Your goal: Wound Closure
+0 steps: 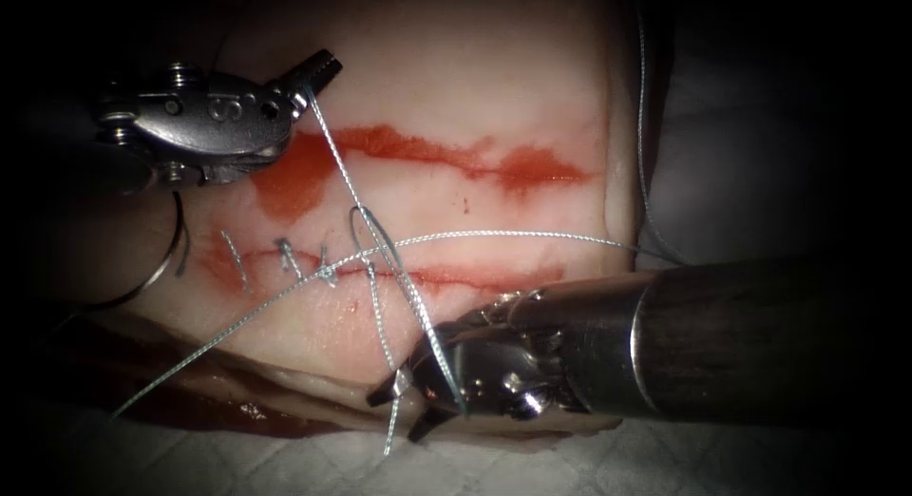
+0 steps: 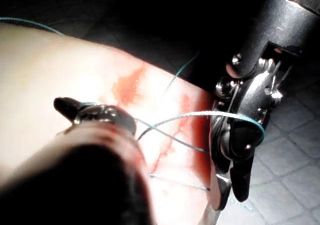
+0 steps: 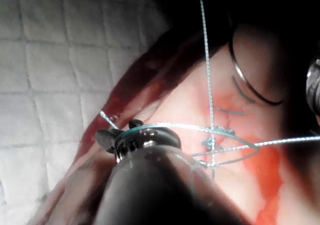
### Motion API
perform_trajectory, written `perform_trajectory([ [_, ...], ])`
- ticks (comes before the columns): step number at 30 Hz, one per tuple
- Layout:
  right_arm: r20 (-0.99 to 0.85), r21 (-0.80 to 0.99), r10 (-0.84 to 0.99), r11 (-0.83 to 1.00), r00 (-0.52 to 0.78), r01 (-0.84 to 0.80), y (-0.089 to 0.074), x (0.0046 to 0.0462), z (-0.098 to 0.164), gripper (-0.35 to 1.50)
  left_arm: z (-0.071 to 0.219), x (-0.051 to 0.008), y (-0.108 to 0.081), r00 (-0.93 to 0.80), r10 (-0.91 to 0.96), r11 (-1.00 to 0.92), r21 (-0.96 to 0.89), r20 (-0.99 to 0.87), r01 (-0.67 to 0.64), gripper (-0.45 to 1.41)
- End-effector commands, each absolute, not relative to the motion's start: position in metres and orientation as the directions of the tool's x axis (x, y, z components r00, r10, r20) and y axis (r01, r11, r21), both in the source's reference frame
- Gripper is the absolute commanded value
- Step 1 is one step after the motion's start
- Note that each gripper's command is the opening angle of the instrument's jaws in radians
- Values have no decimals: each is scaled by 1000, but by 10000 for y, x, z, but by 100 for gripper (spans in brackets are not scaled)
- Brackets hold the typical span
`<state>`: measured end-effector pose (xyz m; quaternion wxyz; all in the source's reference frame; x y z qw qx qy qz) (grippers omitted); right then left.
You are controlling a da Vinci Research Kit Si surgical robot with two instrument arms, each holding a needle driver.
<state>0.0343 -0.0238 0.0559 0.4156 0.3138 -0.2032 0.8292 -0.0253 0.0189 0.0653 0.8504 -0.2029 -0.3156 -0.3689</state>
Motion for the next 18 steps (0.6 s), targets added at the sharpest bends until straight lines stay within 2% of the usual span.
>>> perform_trajectory([
  [1,689,-71,565,-570,-453,-819,-244,354,565,17,658,-258,191,528,-499,645,-112,687,756,-45],
  [5,689,-51,584,-552,-430,-832,-250,354,572,12,658,-258,191,529,-500,646,-111,686,755,-45],
  [10,587,13,653,-599,-479,-800,-238,354,558,-35,658,-259,189,525,-505,643,-107,685,758,-45],
  [18,632,-11,563,-680,-532,-733,-209,360,533,-35,661,-261,185,533,-504,647,-112,680,754,-45],
])
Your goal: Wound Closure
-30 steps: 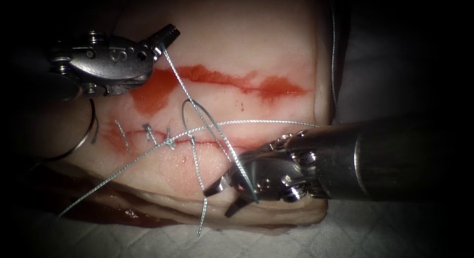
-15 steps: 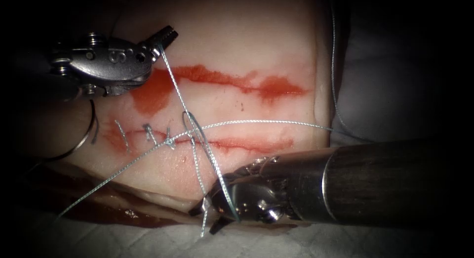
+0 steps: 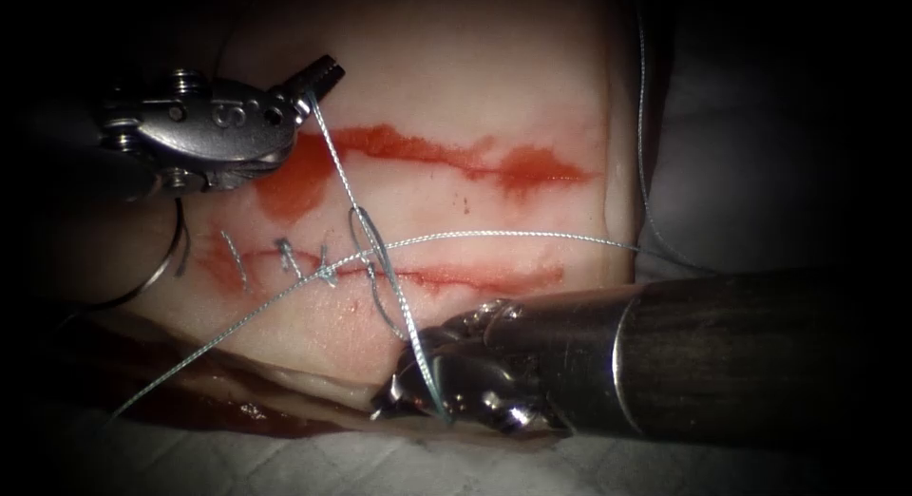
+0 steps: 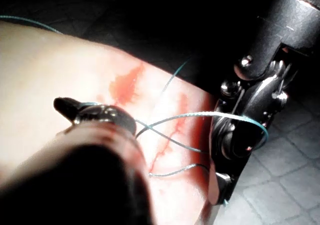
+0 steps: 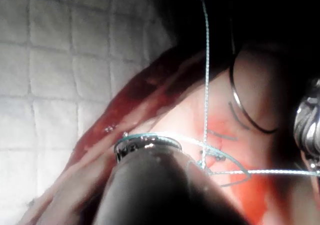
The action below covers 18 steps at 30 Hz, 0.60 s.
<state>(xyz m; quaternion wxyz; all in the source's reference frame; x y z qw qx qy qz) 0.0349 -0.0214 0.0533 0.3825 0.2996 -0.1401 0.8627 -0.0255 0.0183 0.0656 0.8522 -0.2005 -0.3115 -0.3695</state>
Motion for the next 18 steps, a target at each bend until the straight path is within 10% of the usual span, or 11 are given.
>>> perform_trajectory([
  [1,656,-24,510,-723,-556,-691,-199,362,526,-35,661,-260,183,544,-498,655,-118,675,746,-45],
  [18,810,-12,120,-975,-573,-221,-122,344,522,-35,638,-151,-7,842,-534,843,31,-77,537,-45],
])
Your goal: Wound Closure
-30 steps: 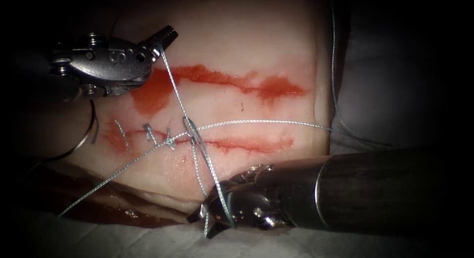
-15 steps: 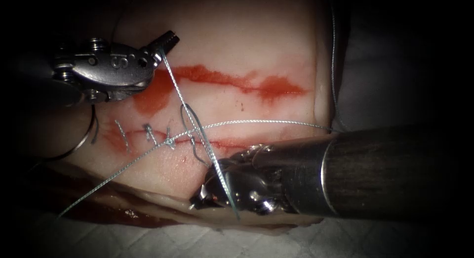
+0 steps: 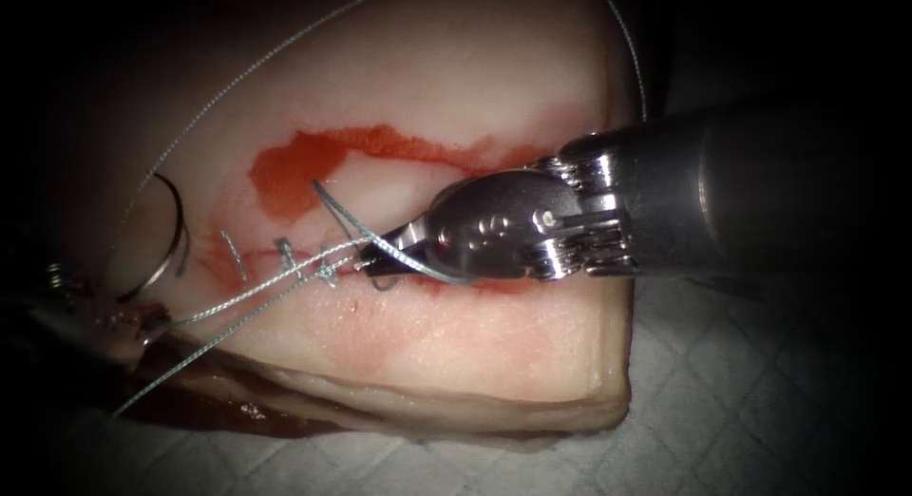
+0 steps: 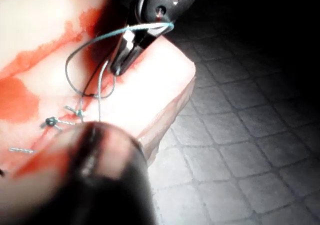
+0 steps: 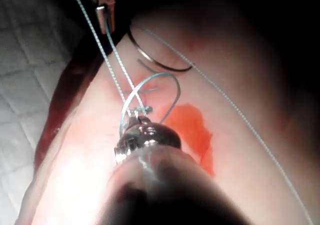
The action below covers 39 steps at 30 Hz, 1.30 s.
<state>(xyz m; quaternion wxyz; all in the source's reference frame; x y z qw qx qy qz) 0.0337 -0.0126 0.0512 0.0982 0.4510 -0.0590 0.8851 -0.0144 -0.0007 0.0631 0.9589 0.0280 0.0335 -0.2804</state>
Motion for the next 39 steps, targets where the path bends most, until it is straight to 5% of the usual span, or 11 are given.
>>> perform_trajectory([
  [1,810,-10,115,-978,-575,-209,-121,344,526,-35,638,-151,-25,850,-517,851,44,-100,523,-45],
  [17,838,-150,-225,-971,-498,186,-84,336,569,-35,611,-163,-150,964,-80,954,261,-253,148,-45],
  [39,841,-165,-295,-938,-453,305,-34,317,574,-35,693,-71,-252,892,110,874,469,-439,123,-45],
])
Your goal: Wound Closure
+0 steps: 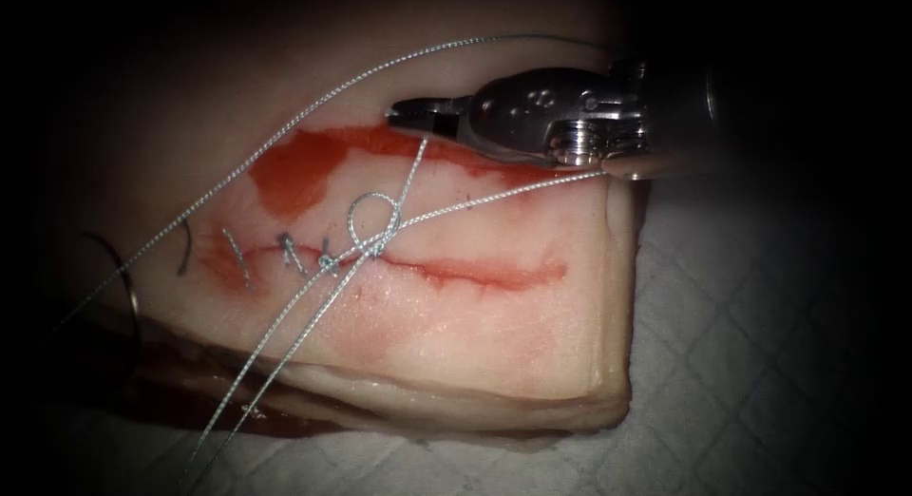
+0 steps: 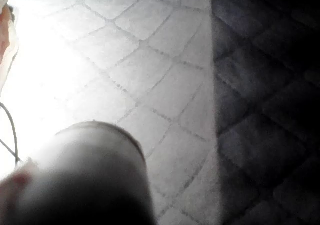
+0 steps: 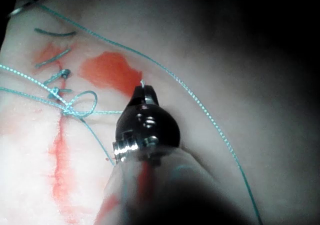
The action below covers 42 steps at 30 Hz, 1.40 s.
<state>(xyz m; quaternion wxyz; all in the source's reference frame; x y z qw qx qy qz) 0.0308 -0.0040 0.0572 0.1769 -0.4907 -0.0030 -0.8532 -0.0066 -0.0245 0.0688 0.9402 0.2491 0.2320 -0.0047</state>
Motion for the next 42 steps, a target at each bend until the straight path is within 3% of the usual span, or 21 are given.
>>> perform_trajectory([
  [1,842,-162,-292,-939,-453,305,-32,316,574,-35,697,-69,-253,888,110,869,476,-447,132,-45],
  [13,846,-145,-280,-940,-454,310,-21,312,589,-35,732,-15,-273,868,120,840,515,-483,170,-45],
  [30,830,-172,-318,-928,-459,331,-43,318,607,-35,751,104,-305,773,426,759,651,-471,-22,-45],
  [42,781,-157,-390,-879,-488,451,-47,291,619,-35,734,52,-309,759,472,744,664,-447,-72,-45],
])
